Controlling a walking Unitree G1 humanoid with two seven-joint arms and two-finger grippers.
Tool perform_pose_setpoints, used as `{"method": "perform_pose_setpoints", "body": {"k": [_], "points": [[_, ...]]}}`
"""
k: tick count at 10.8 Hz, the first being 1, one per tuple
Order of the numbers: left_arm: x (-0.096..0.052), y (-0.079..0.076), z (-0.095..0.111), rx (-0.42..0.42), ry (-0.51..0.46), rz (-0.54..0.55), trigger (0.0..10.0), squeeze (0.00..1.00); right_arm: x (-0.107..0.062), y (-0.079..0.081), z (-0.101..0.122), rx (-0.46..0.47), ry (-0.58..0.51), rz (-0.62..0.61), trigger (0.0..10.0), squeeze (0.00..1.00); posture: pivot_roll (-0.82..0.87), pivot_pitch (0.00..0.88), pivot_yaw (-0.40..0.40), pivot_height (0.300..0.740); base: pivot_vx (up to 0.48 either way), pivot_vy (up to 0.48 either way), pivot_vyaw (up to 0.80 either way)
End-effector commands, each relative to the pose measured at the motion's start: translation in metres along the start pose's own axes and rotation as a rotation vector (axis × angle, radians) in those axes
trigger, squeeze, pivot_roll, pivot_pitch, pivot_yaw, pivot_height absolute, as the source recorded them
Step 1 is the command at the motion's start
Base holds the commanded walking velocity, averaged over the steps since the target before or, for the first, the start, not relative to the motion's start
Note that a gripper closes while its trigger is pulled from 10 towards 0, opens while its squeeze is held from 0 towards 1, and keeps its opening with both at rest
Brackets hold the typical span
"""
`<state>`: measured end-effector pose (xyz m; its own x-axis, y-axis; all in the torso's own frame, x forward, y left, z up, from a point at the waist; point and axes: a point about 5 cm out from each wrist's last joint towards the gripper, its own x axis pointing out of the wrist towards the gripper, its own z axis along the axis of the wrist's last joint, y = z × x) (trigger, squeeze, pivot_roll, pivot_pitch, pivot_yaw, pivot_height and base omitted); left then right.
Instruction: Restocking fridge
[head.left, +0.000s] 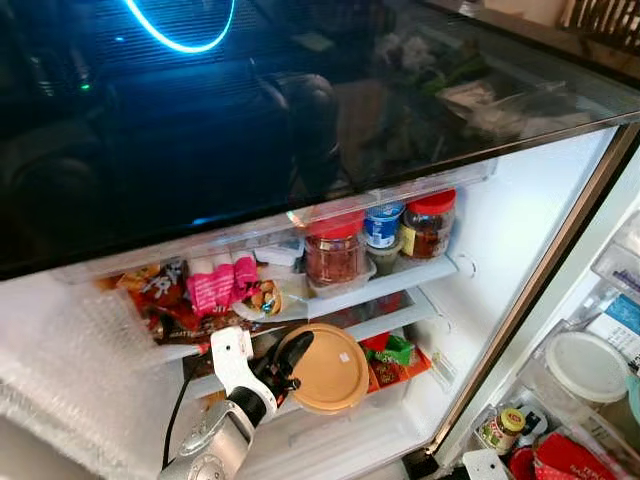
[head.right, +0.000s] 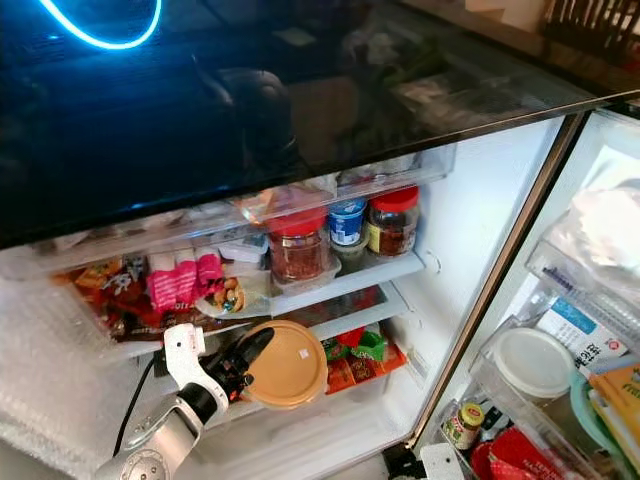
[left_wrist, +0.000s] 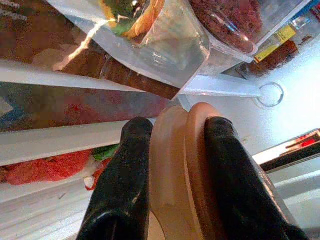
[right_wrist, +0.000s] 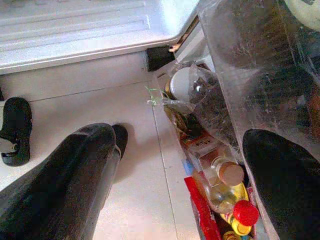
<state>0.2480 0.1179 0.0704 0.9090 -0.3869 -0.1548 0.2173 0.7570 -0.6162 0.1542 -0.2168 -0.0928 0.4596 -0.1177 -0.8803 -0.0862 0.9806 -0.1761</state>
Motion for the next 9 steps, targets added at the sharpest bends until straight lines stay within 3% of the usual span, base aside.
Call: {"method": "perform_pose_setpoints", "body": {"k": [1, 7, 9], "points": [[0.0008, -0.0029, 0.0027, -0.02, -0.014, -0.01, 10.0, 0.0, 0.0001, -0.0011, 0.0009, -0.02, 0.004, 0.002, 10.0, 0.0, 0.02, 0.0, 0.017, 0.731, 0.0, 0.0, 0.0], [0.0034, -0.0014, 0.0057, -0.021, -0.031, 0.0, 10.0, 0.0, 0.0001, -0.0005, 0.0037, -0.035, -0.022, 0.029, 10.0, 0.0, 0.02, 0.0, 0.012, 0.622, 0.0, 0.0, 0.0], [0.0074, 0.0055, 0.0106, -0.019, -0.062, 0.06, 10.0, 0.0, 0.0, -0.0001, 0.0038, -0.041, -0.024, 0.033, 10.0, 0.0, 0.01, 0.0, 0.013, 0.622, 0.0, 0.0, 0.0]]}}
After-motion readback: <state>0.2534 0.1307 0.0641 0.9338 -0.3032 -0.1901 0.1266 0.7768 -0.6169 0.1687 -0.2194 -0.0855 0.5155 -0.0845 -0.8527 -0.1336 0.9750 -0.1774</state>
